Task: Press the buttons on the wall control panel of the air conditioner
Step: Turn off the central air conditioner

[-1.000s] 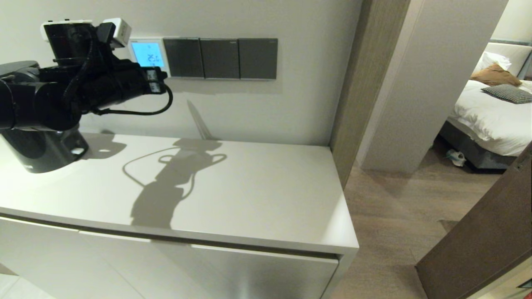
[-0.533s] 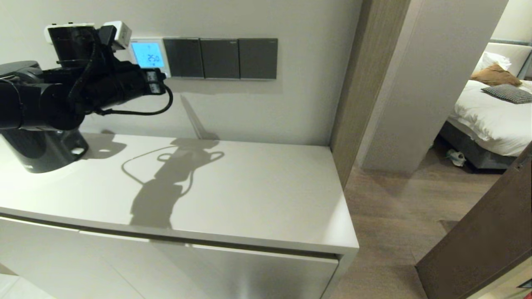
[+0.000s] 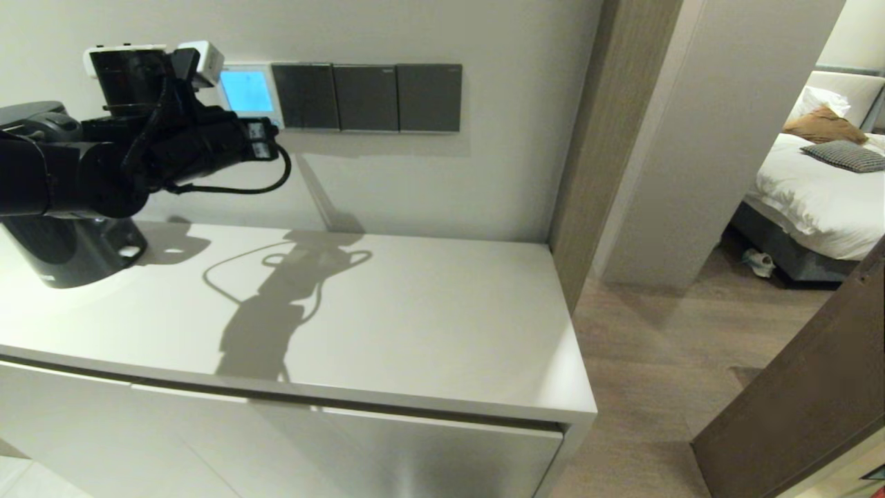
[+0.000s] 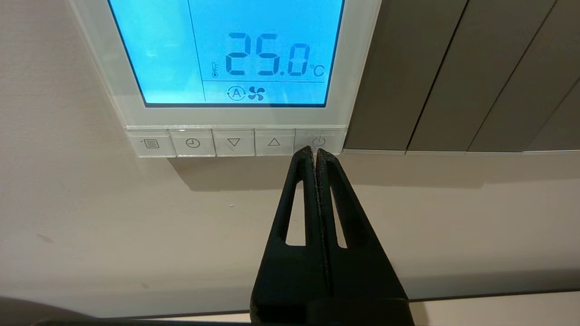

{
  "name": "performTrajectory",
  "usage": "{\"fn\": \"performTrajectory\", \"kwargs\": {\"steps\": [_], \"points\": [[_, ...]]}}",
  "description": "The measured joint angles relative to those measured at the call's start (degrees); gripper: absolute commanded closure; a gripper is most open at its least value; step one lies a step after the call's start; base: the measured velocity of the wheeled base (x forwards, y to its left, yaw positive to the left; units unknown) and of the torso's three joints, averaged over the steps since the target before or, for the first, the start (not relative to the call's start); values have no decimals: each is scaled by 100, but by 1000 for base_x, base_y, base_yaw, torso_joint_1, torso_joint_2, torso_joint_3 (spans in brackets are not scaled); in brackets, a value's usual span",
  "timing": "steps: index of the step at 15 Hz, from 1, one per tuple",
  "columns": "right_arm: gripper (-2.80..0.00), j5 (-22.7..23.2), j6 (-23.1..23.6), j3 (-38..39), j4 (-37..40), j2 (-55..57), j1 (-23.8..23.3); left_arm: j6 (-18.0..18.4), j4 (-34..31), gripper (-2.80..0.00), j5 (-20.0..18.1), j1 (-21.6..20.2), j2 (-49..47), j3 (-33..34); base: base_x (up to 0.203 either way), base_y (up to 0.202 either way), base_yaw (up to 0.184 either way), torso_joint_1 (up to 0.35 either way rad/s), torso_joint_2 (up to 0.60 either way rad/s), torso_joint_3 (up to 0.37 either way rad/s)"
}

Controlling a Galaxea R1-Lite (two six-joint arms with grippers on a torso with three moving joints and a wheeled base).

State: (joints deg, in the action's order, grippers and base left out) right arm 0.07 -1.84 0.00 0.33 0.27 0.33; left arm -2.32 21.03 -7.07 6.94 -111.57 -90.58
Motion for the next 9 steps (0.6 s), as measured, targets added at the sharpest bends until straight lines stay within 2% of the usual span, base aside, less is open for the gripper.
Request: {"fn": "performTrajectory", "kwargs": {"steps": [9], "points": [[0,0,0,-2,0,0,0,-7,11,0,-10,4,78,67,0,0,0,0,0,0]]}}
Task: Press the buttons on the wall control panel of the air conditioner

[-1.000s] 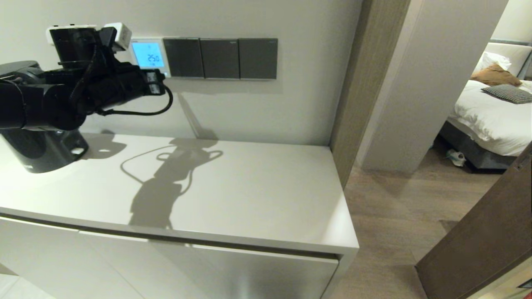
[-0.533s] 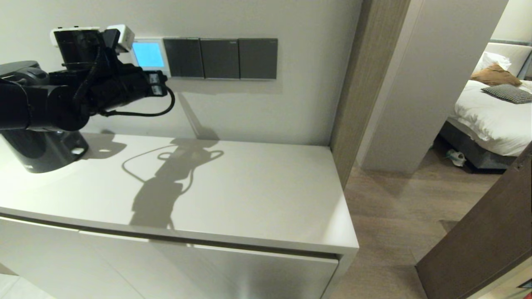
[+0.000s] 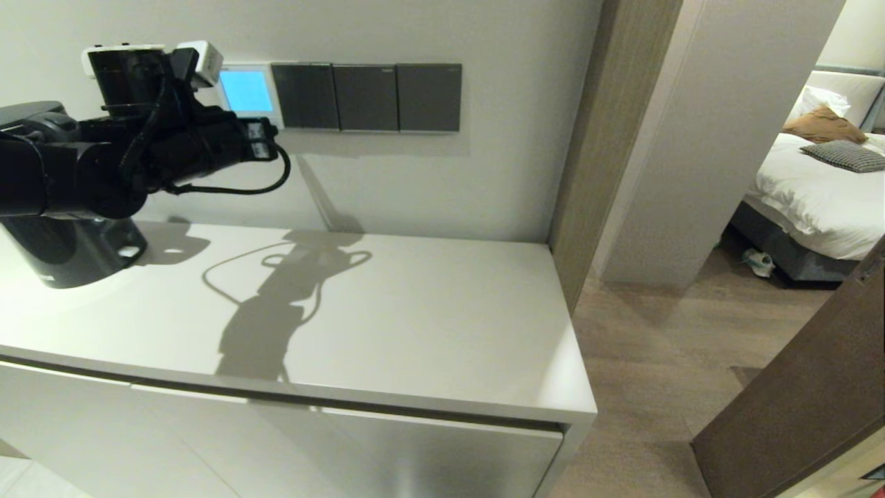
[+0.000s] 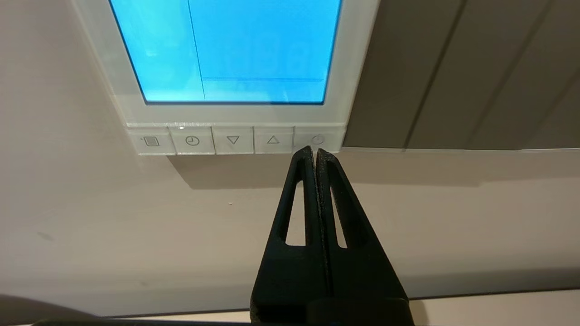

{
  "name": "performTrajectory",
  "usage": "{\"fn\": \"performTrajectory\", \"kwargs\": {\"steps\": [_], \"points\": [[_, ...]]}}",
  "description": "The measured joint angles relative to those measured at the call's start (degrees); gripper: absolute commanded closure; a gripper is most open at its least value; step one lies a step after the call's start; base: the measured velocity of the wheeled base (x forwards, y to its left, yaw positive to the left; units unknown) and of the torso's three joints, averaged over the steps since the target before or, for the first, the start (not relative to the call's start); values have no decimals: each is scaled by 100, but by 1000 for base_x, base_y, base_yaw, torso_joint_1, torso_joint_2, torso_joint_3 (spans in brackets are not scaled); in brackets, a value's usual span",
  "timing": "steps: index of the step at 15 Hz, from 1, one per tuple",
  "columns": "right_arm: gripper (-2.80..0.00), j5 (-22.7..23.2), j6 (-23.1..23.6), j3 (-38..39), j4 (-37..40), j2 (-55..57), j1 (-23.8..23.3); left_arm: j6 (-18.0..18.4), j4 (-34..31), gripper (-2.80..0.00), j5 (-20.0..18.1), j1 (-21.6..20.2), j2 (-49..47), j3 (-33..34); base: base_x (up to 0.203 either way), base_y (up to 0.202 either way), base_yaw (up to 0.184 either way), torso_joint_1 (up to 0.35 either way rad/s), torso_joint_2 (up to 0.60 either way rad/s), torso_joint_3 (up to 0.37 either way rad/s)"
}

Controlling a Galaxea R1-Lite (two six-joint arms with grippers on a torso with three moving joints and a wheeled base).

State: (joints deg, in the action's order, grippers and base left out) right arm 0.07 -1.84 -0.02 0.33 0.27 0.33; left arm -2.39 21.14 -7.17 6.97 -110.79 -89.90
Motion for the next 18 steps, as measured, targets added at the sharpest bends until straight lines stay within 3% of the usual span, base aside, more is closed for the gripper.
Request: {"fn": "performTrajectory", "kwargs": {"steps": [10,18], "points": [[0,0,0,2,2,0,0,-96,9,0,-16,0,1304,753,0,0,0,0,0,0],[0,0,0,2,2,0,0,-65,21,0,21,-4,3435,2252,0,0,0,0,0,0]]}}
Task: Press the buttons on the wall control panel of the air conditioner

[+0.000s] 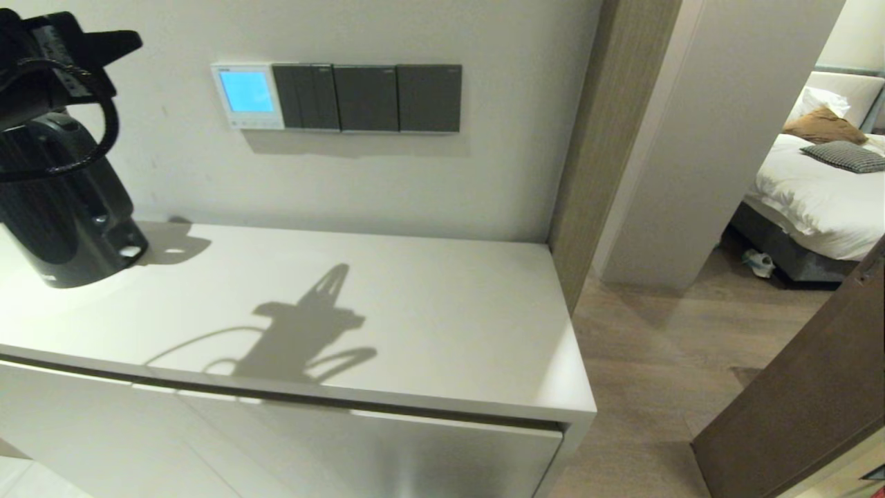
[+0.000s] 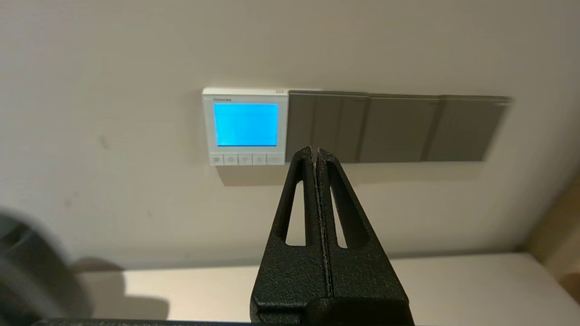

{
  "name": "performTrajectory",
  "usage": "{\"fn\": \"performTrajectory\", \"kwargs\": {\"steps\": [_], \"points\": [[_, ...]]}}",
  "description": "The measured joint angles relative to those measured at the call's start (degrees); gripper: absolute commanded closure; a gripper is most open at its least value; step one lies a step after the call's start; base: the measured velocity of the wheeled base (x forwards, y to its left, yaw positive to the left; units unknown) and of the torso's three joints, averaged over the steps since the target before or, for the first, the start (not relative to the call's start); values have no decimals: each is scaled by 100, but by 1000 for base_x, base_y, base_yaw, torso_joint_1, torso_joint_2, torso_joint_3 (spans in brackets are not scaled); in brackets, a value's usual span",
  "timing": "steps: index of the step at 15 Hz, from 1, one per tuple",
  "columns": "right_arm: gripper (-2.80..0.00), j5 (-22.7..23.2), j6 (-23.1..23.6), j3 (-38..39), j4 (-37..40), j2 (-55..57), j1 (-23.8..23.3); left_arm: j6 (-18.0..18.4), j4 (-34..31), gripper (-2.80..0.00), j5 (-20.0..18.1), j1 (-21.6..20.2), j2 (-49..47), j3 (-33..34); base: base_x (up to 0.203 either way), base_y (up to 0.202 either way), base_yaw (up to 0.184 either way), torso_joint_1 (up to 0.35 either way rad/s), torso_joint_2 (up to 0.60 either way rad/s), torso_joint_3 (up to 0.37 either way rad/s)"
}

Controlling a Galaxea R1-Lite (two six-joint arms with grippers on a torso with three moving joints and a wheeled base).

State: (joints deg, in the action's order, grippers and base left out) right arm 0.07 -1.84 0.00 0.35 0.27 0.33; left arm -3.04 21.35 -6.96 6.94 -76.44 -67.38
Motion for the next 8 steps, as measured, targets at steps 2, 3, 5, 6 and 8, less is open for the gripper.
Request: {"fn": "performTrajectory", "kwargs": {"steps": [2,3,5,6,8], "points": [[0,0,0,0,-2,0,0,8,-24,0,71,-9,635,402,0,0,0,0,0,0],[0,0,0,0,0,0,0,17,-36,0,163,-16,953,594,0,0,0,0,0,0],[0,0,0,0,0,0,0,67,-32,0,332,-20,1555,1117,0,0,0,0,0,0],[0,0,1,0,-2,0,0,113,-30,0,403,-22,1844,1441,0,0,0,0,0,0],[0,0,2,0,-2,0,0,200,-4,0,593,-24,2379,2029,0,0,0,0,0,0]]}}
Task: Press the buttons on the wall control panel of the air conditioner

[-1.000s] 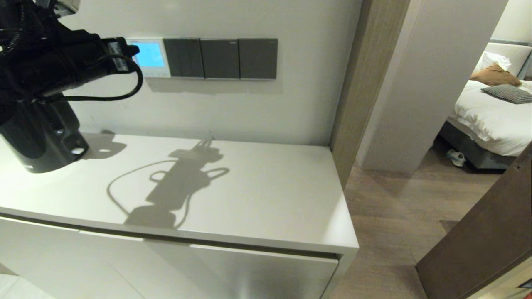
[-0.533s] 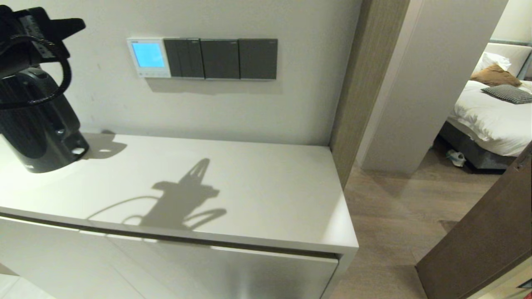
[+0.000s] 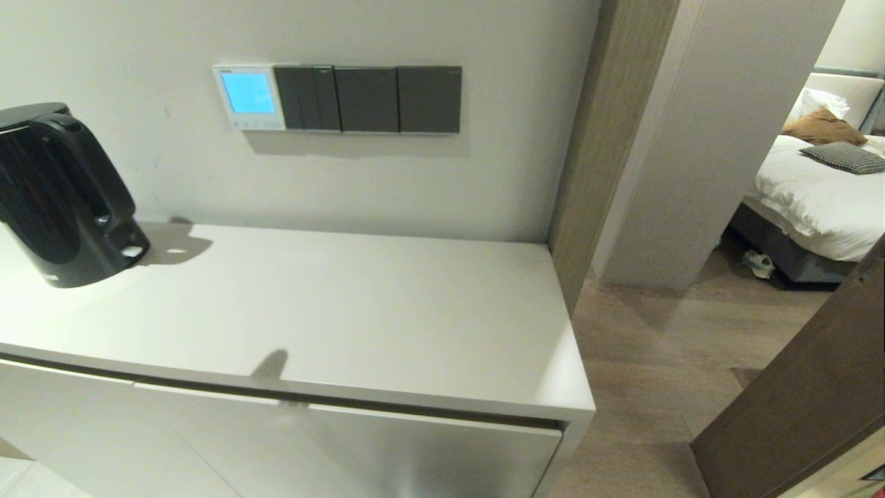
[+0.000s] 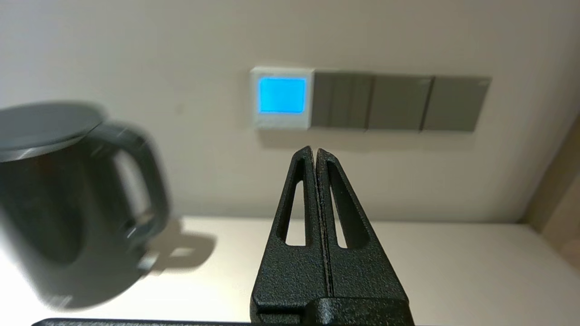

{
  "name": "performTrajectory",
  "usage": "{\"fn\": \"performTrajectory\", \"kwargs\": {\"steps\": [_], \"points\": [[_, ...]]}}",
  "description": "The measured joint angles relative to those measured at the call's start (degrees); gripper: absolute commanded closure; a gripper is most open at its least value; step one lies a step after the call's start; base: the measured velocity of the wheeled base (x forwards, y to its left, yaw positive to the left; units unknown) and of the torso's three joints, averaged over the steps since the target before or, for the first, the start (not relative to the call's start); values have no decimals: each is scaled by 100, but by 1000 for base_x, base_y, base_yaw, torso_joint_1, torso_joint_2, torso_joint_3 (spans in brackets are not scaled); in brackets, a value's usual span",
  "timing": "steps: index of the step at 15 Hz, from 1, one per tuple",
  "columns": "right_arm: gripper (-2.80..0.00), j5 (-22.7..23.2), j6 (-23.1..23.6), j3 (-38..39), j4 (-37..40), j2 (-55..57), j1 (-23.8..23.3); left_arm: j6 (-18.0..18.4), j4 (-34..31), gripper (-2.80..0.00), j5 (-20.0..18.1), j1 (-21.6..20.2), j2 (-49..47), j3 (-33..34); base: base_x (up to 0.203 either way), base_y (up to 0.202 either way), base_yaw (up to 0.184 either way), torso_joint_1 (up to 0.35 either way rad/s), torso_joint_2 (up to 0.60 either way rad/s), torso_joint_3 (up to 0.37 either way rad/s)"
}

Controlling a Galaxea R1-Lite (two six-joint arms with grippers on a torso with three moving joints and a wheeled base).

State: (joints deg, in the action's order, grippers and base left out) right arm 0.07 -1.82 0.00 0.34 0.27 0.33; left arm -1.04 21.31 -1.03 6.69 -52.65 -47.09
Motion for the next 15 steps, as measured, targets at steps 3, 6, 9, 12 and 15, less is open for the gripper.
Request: {"fn": "performTrajectory", "kwargs": {"steps": [3,6,9,12,15], "points": [[0,0,1,0,-1,0,0,60,187,0,412,-2,679,858,0,0,0,0,0,0],[0,0,0,0,-1,0,0,165,613,0,673,-5,1047,1713,0,0,0,0,0,0],[0,0,-2,0,-1,0,0,177,893,0,932,-2,1244,2406,0,0,0,0,0,0],[0,0,-2,0,0,0,0,181,876,0,1121,-2,1505,2848,0,0,0,0,0,0],[0,0,0,0,1,0,0,182,850,0,1339,-6,1790,3289,0,0,0,0,0,0]]}}
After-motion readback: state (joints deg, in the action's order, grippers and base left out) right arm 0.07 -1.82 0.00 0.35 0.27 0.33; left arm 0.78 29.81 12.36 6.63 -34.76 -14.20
